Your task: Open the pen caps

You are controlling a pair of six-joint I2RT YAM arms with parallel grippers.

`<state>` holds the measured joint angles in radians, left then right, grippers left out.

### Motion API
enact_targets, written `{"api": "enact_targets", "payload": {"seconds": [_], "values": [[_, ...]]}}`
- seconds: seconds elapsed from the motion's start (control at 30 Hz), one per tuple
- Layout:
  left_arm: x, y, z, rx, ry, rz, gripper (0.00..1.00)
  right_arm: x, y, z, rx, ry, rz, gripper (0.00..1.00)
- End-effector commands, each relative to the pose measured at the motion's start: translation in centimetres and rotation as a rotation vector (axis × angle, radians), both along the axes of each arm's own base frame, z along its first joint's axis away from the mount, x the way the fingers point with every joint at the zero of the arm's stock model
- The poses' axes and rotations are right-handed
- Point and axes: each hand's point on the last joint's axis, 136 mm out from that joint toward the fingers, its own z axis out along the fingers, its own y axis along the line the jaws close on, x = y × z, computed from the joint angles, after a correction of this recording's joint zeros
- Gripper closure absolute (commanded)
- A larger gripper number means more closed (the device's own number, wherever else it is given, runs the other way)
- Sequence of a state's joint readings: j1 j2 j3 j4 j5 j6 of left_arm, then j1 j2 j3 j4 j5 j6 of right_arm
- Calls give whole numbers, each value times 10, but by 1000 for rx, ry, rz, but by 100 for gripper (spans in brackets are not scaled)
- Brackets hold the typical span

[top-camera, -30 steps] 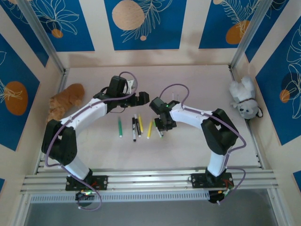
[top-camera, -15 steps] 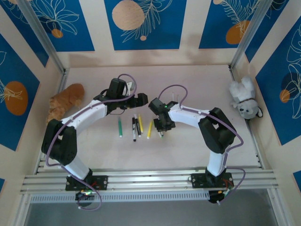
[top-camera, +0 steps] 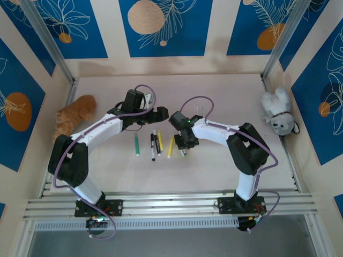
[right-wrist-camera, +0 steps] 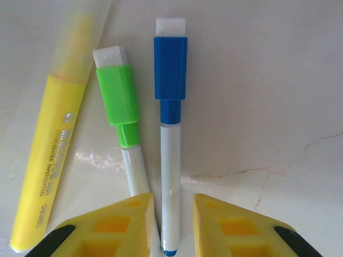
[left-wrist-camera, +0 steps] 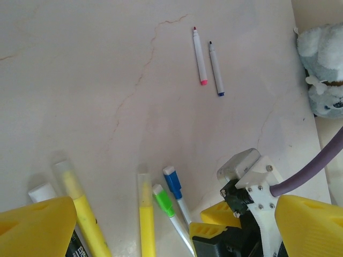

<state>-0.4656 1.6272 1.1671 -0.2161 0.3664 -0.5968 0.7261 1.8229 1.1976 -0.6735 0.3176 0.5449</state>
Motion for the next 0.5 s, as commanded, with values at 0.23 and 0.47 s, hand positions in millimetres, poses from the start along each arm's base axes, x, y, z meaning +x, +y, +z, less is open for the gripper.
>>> {"api": "enact_targets", "payload": {"seconds": [0.23,0.47], "values": [[3,1,-8,-8,16,-2,6,-2,-1,-16,-16,53,-6,74],[2,-2,-8,-25,22,-7,6,-5,-9,-21,-54,65,-16,79]]}}
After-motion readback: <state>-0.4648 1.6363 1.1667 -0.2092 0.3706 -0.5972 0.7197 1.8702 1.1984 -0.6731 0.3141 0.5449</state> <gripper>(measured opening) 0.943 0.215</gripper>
